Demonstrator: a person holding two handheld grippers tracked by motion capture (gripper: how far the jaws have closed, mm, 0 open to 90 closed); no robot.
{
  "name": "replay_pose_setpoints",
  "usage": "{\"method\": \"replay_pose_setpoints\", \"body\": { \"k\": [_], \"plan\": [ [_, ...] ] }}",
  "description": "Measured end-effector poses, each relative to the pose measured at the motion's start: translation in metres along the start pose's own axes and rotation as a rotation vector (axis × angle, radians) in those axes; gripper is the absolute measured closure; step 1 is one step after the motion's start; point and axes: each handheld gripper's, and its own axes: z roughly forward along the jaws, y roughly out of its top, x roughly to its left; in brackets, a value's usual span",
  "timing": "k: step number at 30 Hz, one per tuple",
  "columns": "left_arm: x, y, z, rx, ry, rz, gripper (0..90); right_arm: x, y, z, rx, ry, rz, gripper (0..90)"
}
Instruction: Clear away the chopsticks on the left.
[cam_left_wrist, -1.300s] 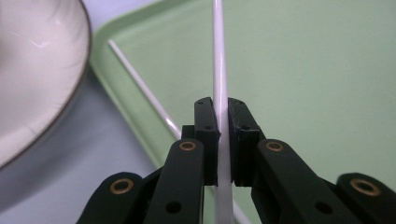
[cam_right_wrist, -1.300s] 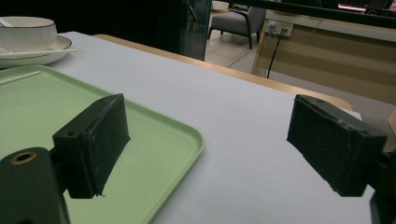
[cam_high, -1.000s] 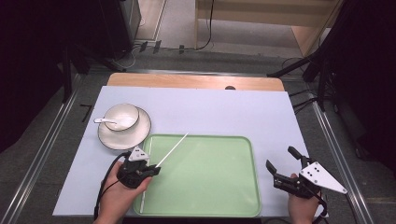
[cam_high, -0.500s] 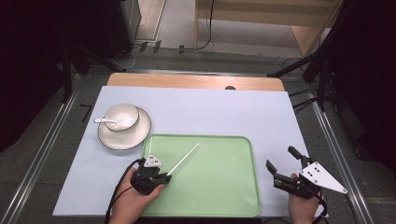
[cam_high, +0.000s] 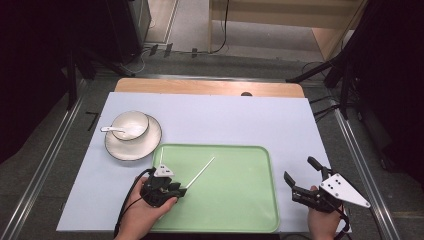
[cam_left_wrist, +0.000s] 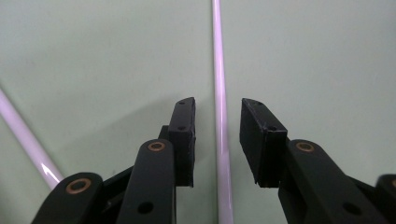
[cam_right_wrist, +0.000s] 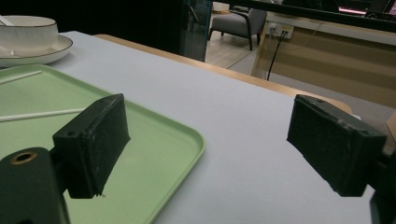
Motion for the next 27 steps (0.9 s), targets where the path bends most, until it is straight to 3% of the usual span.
{"method": "replay_pose_setpoints", "body": {
  "k": [3,6,10,12,15,19,27],
  "plan": [
    [-0.003,0.011,-0.001,-0.045,-0.029,0.036,78.3,0.0,0.0,0.0,0.005,-0.004,-0.002,13.1],
    [-0.01,0.024,0.012,-0.067,-0.033,0.081,88.4,0.001,0.001,0.0,0.006,-0.013,-0.015,13.1],
    [-0.015,0.039,0.033,-0.067,-0.024,0.083,90.0,0.002,0.001,-0.001,0.006,-0.015,-0.03,13.1],
    [-0.017,0.043,0.047,-0.039,-0.021,0.118,90.0,0.003,0.001,-0.001,0.012,-0.014,-0.035,13.1],
    [-0.021,0.044,0.057,-0.041,0.0,0.161,90.0,0.003,0.0,-0.002,0.018,-0.017,-0.041,13.1],
    [-0.019,0.044,0.056,-0.054,0.028,0.148,90.0,0.002,0.0,-0.003,0.015,-0.021,-0.036,13.1],
    [0.004,0.041,0.046,-0.068,0.116,0.049,90.0,0.003,-0.001,-0.003,0.016,-0.016,-0.033,13.1]
  ]
}}
